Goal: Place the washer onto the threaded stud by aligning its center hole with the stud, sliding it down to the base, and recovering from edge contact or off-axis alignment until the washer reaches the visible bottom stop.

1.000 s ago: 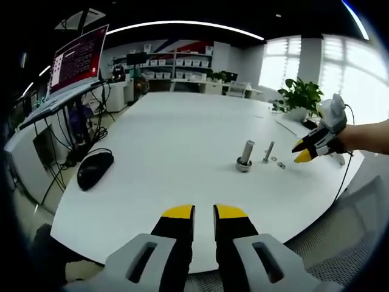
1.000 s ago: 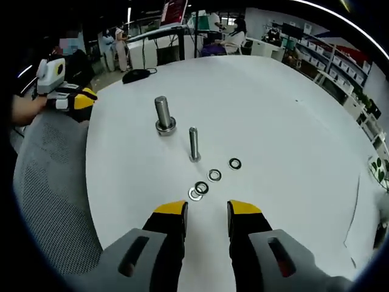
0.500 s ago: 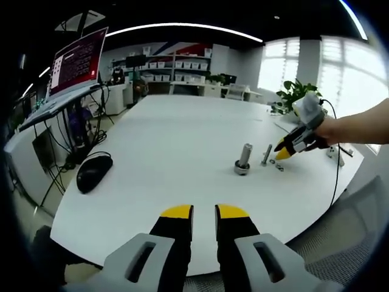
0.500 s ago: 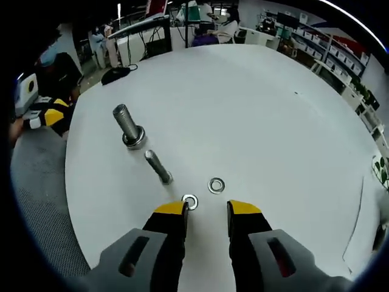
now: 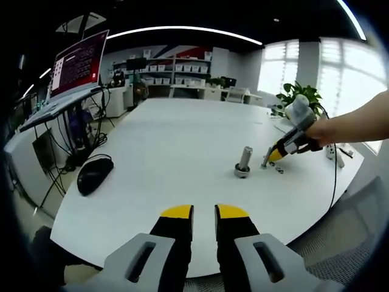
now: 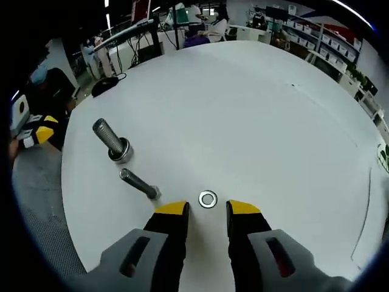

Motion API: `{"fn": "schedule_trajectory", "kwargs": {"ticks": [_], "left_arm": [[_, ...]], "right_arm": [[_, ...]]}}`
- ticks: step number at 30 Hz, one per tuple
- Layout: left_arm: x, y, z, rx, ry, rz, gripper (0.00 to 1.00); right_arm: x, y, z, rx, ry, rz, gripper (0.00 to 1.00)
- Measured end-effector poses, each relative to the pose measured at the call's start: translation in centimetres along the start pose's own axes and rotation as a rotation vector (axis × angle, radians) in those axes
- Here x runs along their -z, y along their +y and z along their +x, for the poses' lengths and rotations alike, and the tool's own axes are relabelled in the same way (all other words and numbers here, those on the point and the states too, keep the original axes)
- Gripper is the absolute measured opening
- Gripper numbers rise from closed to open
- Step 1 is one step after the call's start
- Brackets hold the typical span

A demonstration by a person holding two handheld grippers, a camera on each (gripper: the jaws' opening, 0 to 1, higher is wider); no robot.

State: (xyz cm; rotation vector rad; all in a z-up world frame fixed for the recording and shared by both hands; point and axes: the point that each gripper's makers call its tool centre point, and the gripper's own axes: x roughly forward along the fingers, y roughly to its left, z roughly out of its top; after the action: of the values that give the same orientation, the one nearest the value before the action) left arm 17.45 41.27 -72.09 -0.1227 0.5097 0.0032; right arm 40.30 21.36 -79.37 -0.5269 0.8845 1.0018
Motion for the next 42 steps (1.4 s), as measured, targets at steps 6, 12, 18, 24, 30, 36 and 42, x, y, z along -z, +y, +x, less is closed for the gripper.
{"fn": "schedule_trajectory", "kwargs": {"ticks": [6,12,18,24,30,36,42], "left_arm": [[-0.1,0.1,0.0,-0.002,-0.007,-0.003,0.11],[-0.2,0.3,-0.1,-0.009,-0.019,-0.017,0.11],[-0.4,0.4,-0.1,-0.013,-0.029,-0.014,0.11],[-0.4,0.4,-0.1,-0.016,-0.026,-0.015,0.11],[-0.3,0.5,-0.1,-0.020,-0.019,-0.011,0.11],[-0.1,0.5,-0.1,-0.022,-0.013,-0.013,0.11],[0.0,0.6,-0.1,-0.023,-0.006,-0.015,0.11]], "right_arm": [[-0.2,-0.2,0.3,0.006,0.014,-0.025,0.24],[-0.2,-0.3,0.3,0.018,0.026,-0.027,0.16],[-0.1,-0.4,0.4,0.022,0.027,-0.026,0.14],[0.1,-1.1,-0.3,0.074,0.014,-0.014,0.14],[-0.9,-0.7,-1.7,0.060,-0.040,0.021,0.14],[-1.0,0.1,-3.1,0.062,-0.035,0.027,0.14],[-1.8,2.0,-4.5,0.024,-0.066,0.007,0.14]]}}
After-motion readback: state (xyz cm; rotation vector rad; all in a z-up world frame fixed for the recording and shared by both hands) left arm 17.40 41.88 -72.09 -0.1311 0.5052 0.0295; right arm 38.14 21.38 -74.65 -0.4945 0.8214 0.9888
